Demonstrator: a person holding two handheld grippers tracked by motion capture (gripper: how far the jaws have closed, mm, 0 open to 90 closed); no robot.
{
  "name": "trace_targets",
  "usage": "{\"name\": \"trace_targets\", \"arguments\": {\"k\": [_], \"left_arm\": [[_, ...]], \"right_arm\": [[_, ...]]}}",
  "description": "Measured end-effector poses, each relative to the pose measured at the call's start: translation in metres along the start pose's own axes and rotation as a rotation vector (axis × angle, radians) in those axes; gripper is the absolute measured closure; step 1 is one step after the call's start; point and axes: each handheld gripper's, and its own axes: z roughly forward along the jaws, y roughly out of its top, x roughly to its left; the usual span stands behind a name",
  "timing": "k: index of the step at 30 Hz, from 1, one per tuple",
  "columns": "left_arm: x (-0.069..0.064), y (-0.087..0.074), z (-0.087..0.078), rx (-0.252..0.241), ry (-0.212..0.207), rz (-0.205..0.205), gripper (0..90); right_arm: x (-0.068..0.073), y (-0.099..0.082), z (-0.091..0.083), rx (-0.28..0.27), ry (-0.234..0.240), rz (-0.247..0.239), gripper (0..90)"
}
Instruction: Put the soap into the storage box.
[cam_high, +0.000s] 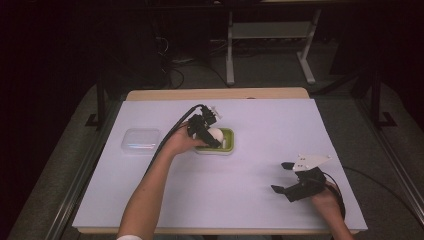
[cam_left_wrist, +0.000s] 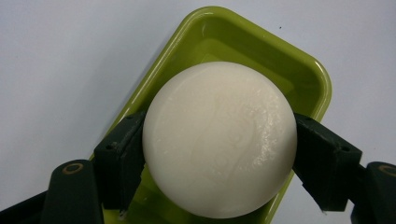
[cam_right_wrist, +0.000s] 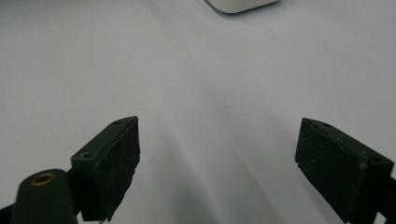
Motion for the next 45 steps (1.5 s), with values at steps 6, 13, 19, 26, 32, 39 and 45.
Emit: {"name": "trace_targets", "arguments": {"k": [6, 13, 19, 26, 32, 39, 45], "left_arm": [[-0.002, 0.001, -0.007, -0.047, 0.000, 0.013, 27.4], [-0.007, 0.000, -0.019, -0.066, -0.018, 0.033, 28.5], [-0.013, -0.003, -0.027, -0.056, -0.002, 0.031, 24.4], [-0.016, -0.015, -0.038, -0.087, 0.000, 0.027, 23.2], [-0.019, -0.028, -0.044, -0.100, -0.006, 0.005, 23.1], [-0.025, -0.040, -0.049, -0.107, -0.007, -0.003, 23.1], [-0.030, -0.048, -0.053, -0.103, -0.001, 0.014, 22.8]], "right_arm": [[0.001, 0.000, 0.001, 0.004, 0.004, 0.000, 13.2], [0.003, 0.002, 0.003, 0.009, 0.006, -0.009, 13.2], [0.005, 0.003, 0.004, 0.014, 0.009, -0.009, 13.2], [0.006, 0.005, 0.005, 0.016, 0.005, -0.006, 13.2], [0.007, 0.006, 0.007, 0.022, 0.006, -0.007, 13.2], [0.008, 0.008, 0.011, 0.031, 0.011, -0.012, 13.2], [0.009, 0.008, 0.012, 0.036, 0.009, -0.005, 13.2]]}}
